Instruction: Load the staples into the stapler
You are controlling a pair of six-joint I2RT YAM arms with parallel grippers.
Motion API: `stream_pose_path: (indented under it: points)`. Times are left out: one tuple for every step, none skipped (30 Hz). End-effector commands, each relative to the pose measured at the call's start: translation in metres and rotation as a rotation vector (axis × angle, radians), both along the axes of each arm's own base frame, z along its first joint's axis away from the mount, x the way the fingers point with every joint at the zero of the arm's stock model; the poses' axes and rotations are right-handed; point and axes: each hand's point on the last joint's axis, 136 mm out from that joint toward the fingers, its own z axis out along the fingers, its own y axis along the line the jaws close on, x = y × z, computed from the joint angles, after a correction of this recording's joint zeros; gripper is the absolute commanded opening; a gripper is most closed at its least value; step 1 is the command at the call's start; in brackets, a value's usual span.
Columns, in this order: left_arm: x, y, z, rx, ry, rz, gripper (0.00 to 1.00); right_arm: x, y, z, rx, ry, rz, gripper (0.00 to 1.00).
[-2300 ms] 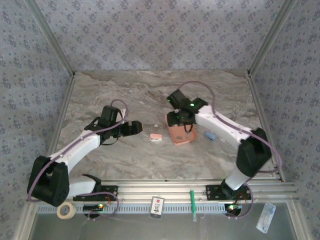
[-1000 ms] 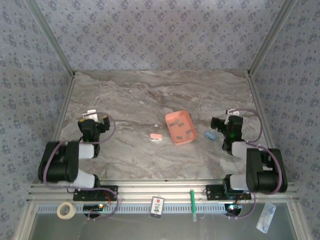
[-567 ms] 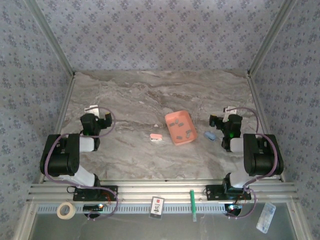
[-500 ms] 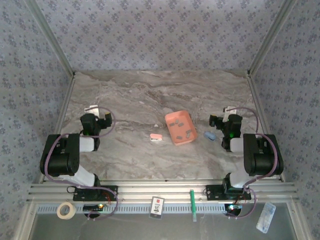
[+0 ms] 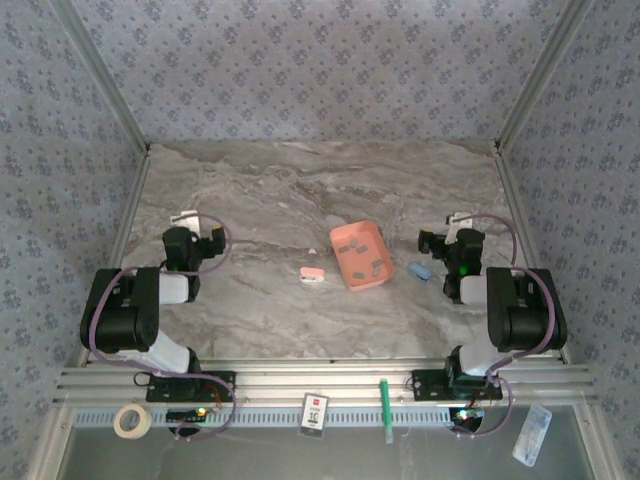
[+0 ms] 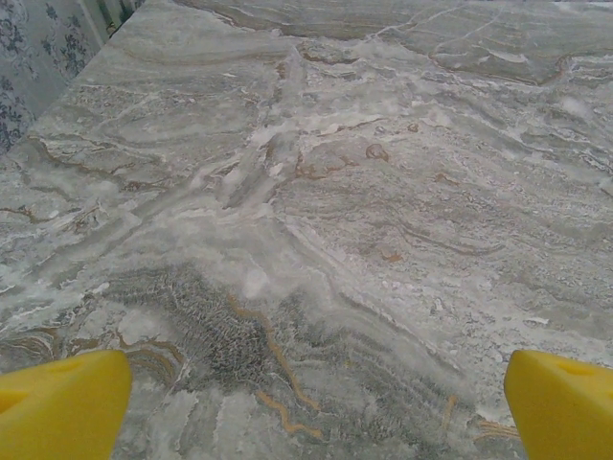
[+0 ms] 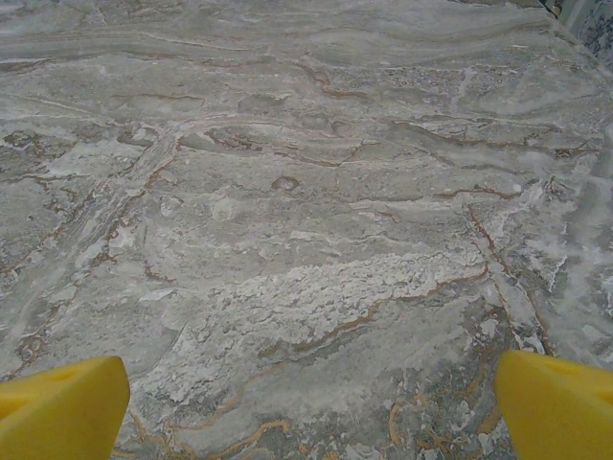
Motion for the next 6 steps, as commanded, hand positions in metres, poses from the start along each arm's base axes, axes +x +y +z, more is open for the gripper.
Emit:
stream_pose_path:
  points:
    - [0.0068, -0.0040, 0.0102, -0.005, -0.026, -0.028, 1.00, 0.0072, 0.0004, 0.0132, -0.007, -0.048, 0.011, 1.00]
    - [0.0068, -0.0039, 0.0102, -0.005, -0.026, -0.028, 1.00, 0.0068, -0.0002, 0.0127, -0.007, -0.047, 0.009, 1.00]
    - [0.0068, -0.0038, 0.0105, -0.006, -0.027, -0.027, 1.00, 0.0068, 0.0000, 0.0127, -0.007, -0.047, 0.011, 1.00]
    - [0.0067, -0.0034, 0.0103, -0.005, -0.026, -0.026, 1.00, 0.0068, 0.0000, 0.0127, -0.008, -0.047, 0.011, 1.00]
    - [0.0065, -0.0042, 0.0105, -0.004, -0.028, -0.028, 1.00, 0.0069, 0.0005, 0.0128, -0.007, -0.047, 0.011, 1.00]
    - [0.0065, -0.0043, 0.0104, -0.005, -0.028, -0.027, 1.00, 0.0068, 0.0005, 0.0127, -0.007, -0.047, 0.012, 0.85]
